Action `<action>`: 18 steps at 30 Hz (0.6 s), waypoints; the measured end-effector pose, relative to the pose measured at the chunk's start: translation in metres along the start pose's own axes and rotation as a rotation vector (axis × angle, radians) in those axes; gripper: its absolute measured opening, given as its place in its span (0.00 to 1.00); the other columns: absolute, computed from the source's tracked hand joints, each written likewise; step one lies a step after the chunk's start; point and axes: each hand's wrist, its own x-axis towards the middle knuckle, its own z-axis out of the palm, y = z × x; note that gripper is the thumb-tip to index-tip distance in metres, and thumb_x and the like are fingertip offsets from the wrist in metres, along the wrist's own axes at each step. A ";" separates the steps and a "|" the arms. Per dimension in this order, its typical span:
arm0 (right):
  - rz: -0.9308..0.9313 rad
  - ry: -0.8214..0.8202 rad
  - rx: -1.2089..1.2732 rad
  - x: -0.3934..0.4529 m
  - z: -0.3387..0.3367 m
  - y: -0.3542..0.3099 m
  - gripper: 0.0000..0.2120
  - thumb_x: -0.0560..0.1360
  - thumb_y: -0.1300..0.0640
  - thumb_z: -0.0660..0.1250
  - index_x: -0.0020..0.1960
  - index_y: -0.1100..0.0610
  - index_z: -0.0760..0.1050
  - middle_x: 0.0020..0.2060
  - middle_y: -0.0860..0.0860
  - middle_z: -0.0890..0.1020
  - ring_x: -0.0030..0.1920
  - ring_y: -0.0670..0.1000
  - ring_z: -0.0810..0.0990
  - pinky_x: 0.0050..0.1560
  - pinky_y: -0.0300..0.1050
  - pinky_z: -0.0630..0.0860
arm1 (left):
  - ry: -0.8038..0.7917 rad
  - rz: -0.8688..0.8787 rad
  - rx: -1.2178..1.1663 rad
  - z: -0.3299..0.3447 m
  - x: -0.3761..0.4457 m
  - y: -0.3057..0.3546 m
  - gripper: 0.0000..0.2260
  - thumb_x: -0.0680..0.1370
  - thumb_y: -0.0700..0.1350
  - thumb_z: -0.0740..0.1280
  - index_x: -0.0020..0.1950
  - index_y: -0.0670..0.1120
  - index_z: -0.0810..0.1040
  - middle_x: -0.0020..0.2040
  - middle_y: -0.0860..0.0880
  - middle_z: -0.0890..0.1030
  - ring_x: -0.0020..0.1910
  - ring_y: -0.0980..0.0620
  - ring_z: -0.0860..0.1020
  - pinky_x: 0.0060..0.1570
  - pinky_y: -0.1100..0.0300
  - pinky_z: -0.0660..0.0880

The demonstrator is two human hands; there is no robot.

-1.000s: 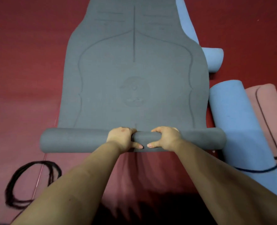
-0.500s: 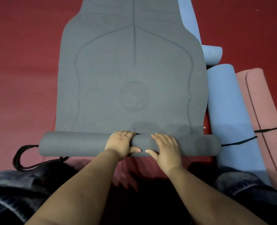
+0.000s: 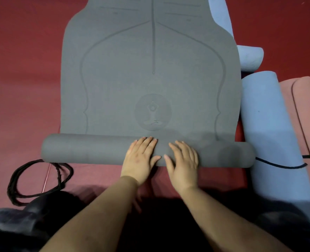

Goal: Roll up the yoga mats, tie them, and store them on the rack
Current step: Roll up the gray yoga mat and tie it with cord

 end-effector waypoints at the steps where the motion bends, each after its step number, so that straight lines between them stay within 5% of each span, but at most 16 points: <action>1: -0.024 0.010 -0.001 -0.013 0.002 -0.002 0.21 0.74 0.47 0.59 0.63 0.56 0.75 0.62 0.55 0.77 0.65 0.55 0.70 0.69 0.50 0.57 | -0.001 -0.004 0.003 -0.002 0.009 -0.003 0.25 0.76 0.57 0.57 0.62 0.42 0.78 0.59 0.44 0.80 0.59 0.43 0.78 0.65 0.54 0.60; 4: -0.039 -0.017 0.001 -0.004 0.006 0.007 0.23 0.75 0.47 0.58 0.67 0.54 0.70 0.66 0.54 0.75 0.68 0.52 0.66 0.71 0.47 0.50 | 0.024 -0.035 0.022 -0.005 0.023 -0.001 0.23 0.77 0.55 0.56 0.61 0.41 0.78 0.58 0.43 0.80 0.59 0.43 0.78 0.65 0.53 0.60; 10: -0.004 -0.090 0.067 0.077 0.005 0.011 0.24 0.73 0.44 0.56 0.60 0.56 0.79 0.59 0.55 0.80 0.59 0.57 0.78 0.66 0.48 0.60 | 0.110 -0.101 0.077 0.006 0.013 0.004 0.26 0.77 0.54 0.55 0.70 0.42 0.65 0.69 0.42 0.71 0.70 0.44 0.62 0.70 0.50 0.51; 14: -0.025 0.069 -0.010 0.066 0.005 0.011 0.23 0.73 0.44 0.60 0.61 0.57 0.76 0.63 0.56 0.76 0.64 0.57 0.72 0.67 0.50 0.60 | 0.003 -0.093 0.081 -0.016 0.062 -0.006 0.30 0.76 0.58 0.52 0.69 0.40 0.70 0.68 0.42 0.73 0.69 0.41 0.69 0.68 0.51 0.51; 18: -0.044 0.006 0.034 0.093 0.010 0.017 0.25 0.73 0.42 0.59 0.63 0.56 0.75 0.62 0.54 0.77 0.66 0.54 0.70 0.69 0.49 0.55 | 0.030 -0.084 0.107 -0.028 0.095 -0.017 0.29 0.78 0.61 0.52 0.73 0.43 0.64 0.72 0.44 0.67 0.73 0.44 0.62 0.71 0.54 0.46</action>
